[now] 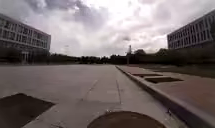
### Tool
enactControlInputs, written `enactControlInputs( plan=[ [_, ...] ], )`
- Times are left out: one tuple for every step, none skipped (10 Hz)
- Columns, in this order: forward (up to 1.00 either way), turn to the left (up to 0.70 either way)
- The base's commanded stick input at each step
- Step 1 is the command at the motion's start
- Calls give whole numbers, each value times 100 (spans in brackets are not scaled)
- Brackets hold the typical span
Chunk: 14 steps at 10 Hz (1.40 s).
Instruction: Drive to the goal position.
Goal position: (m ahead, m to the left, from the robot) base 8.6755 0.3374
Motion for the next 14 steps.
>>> enactControlInputs(
  plan=[
    [100, 0],
    [100, 0],
    [100, 0],
    [100, 0],
    [100, 0],
    [100, 0],
    [100, 0],
    [100, 0],
    [100, 0],
    [100, 0],
    [100, 0],
    [100, 0],
    [100, 0],
    [100, 0]
  ],
)
